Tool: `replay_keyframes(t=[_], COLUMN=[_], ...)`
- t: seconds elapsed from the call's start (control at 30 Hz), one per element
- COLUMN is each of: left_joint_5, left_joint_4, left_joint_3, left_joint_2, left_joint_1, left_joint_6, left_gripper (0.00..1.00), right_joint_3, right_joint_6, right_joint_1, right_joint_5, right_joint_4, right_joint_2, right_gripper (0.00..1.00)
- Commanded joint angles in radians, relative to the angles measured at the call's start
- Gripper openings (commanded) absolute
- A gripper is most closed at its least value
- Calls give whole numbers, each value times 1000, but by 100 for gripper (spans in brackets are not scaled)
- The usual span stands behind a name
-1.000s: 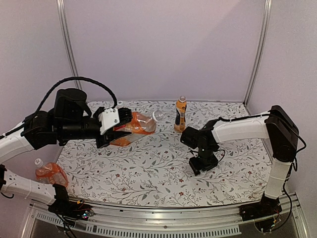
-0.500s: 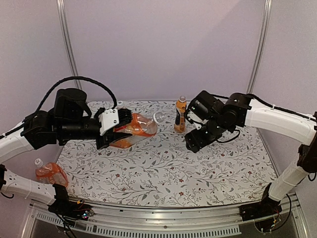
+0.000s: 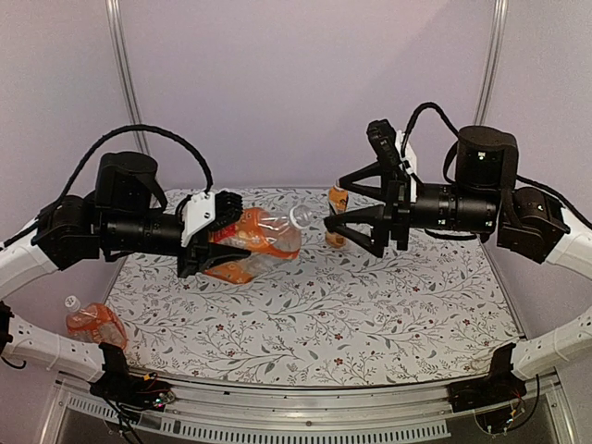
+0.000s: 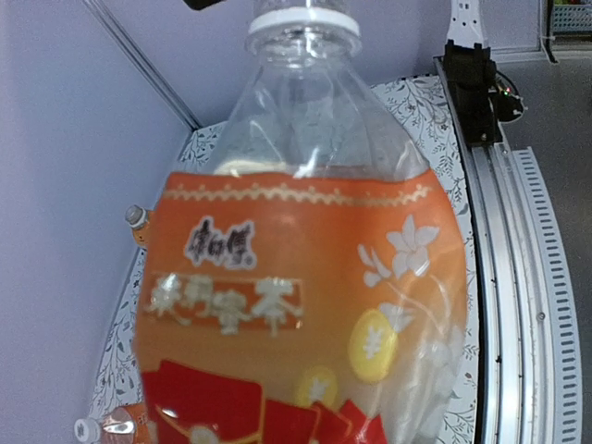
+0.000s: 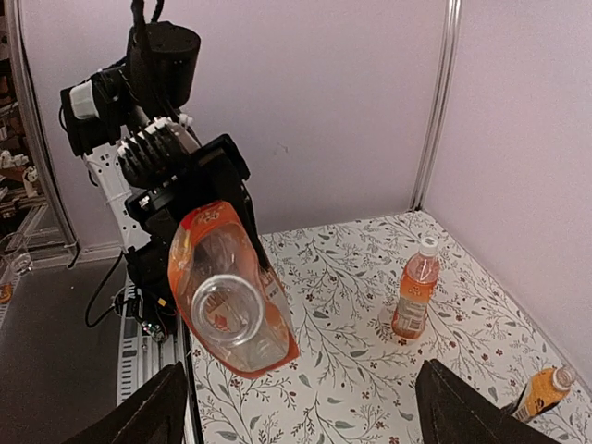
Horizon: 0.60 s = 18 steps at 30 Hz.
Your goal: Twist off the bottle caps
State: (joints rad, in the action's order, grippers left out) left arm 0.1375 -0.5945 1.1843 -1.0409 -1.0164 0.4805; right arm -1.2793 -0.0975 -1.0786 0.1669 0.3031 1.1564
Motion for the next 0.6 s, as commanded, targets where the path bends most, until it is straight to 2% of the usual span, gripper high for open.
replay_keyframes(t=[0.0, 0.03, 0.13, 0.57], left_joint_5=[54, 58, 63, 67], left_joint_4=[-34, -35, -37, -56], left_joint_3=[31, 31, 28, 44], left_joint_2=[-15, -16, -15, -20], left_joint_1=[1, 0, -4, -5], left_joint_6=[-26, -26, -27, -22], left_gripper=[18, 19, 18, 19], right_joint_3=[-2, -6, -12, -53], right_joint_6=[-43, -38, -25, -33], right_joint_1=[-1, -1, -7, -49], right_joint_5=[138, 144, 153, 210], right_joint_4=[-186, -202, -240, -333], right_joint_2=[48, 60, 88, 192], right_gripper=[87, 88, 98, 99])
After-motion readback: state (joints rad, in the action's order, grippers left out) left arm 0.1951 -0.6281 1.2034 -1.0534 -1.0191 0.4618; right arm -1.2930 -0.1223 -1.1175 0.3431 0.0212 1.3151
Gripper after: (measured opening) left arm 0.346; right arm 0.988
